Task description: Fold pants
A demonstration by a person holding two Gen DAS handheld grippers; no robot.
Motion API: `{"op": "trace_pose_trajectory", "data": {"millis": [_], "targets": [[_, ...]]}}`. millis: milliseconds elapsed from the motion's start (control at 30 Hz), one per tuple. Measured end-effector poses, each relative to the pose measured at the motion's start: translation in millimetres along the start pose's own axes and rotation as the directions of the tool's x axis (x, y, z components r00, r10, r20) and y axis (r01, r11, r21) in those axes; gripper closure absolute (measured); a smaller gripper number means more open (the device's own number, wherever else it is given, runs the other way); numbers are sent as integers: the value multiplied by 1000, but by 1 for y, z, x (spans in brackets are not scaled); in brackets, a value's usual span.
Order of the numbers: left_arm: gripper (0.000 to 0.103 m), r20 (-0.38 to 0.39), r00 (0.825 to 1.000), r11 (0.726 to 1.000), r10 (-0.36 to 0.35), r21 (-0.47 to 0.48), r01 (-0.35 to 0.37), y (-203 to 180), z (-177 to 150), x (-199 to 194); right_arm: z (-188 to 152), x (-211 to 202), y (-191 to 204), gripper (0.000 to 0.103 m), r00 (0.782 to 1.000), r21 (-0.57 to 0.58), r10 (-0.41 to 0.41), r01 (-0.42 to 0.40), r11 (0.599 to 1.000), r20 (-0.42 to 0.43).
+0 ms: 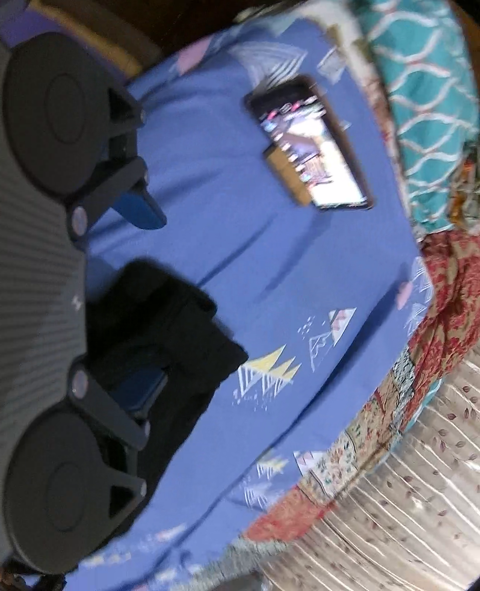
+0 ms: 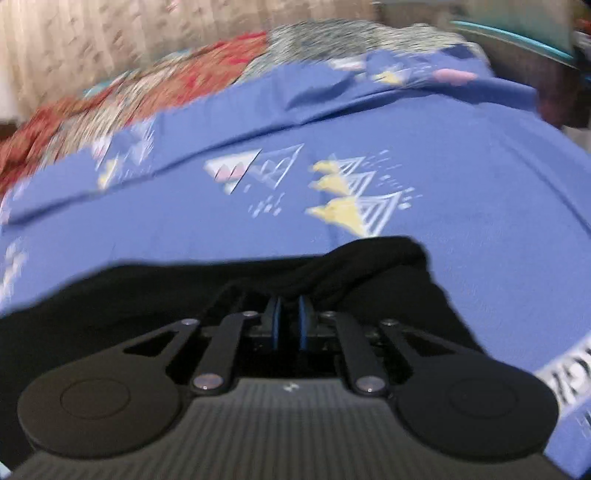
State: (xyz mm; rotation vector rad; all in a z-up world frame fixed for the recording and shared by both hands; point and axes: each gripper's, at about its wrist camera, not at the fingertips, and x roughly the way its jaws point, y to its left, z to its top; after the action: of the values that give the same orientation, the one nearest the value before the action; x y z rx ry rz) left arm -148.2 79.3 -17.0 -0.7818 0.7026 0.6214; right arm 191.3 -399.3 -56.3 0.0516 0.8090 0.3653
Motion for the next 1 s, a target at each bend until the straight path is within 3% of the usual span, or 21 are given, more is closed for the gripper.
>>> {"op": "trace_pose_trajectory", "data": {"millis": [67, 133, 200, 267, 333, 400, 467, 567, 633, 700, 733, 800, 833, 867, 1000], "targets": [[6, -7, 999, 999, -34, -12, 34, 8, -3, 9, -3, -27, 6, 83, 995, 59, -30, 24, 998, 99], [6, -29, 997, 997, -69, -26, 68, 16, -5, 24, -7, -47, 18, 83, 990, 100, 13, -27, 995, 139], [5, -61, 992, 993, -110, -55, 107, 22, -5, 39, -13, -50, 40, 83, 989, 105, 113, -123, 987, 97], [2, -72, 987, 988, -140, -75, 135, 25, -6, 50, -23, -41, 74, 83, 967, 89, 256, -254, 963, -11], [1, -56, 986, 986, -154, -77, 150, 25, -6, 55, -36, -26, 117, 86, 917, 82, 377, -369, 926, -133], [5, -37, 989, 987, -144, -73, 141, 21, -6, 59, -49, -9, 161, 86, 849, 93, 470, -462, 882, -242], [55, -33, 993, 993, -114, -46, 112, 16, -8, 62, -58, 6, 206, 87, 775, 111, 538, -534, 838, -331], [73, -24, 995, 994, -101, -42, 100, 14, -11, 61, -71, 26, 272, 87, 674, 128, 593, -606, 785, -441], [77, -1, 992, 992, -124, -24, 124, 7, -12, 51, -87, 46, 303, 87, 609, 165, 585, -603, 780, -536], [78, 40, 985, 985, -170, 44, 169, -10, -15, 35, -108, 60, 316, 92, 592, 170, 524, -548, 819, -612], [78, 62, 980, 978, -188, 100, 182, -22, -18, 29, -109, 61, 312, 92, 590, 204, 547, -547, 812, -594], [78, 100, 969, 948, -226, 250, 195, -53, -28, 16, -103, 63, 296, 91, 546, 296, 599, -544, 785, -585], [78, 106, 964, 929, -246, 311, 202, -68, -34, 13, -99, 61, 282, 87, 537, 352, 631, -536, 768, -560], [78, 104, 956, 902, -273, 373, 217, -83, -42, 10, -94, 57, 264, 87, 549, 398, 661, -530, 749, -512], [79, -9, 928, 751, -372, 586, 306, -144, -83, 17, -75, 35, 174, 86, 644, 515, 691, -491, 702, -328]]}}
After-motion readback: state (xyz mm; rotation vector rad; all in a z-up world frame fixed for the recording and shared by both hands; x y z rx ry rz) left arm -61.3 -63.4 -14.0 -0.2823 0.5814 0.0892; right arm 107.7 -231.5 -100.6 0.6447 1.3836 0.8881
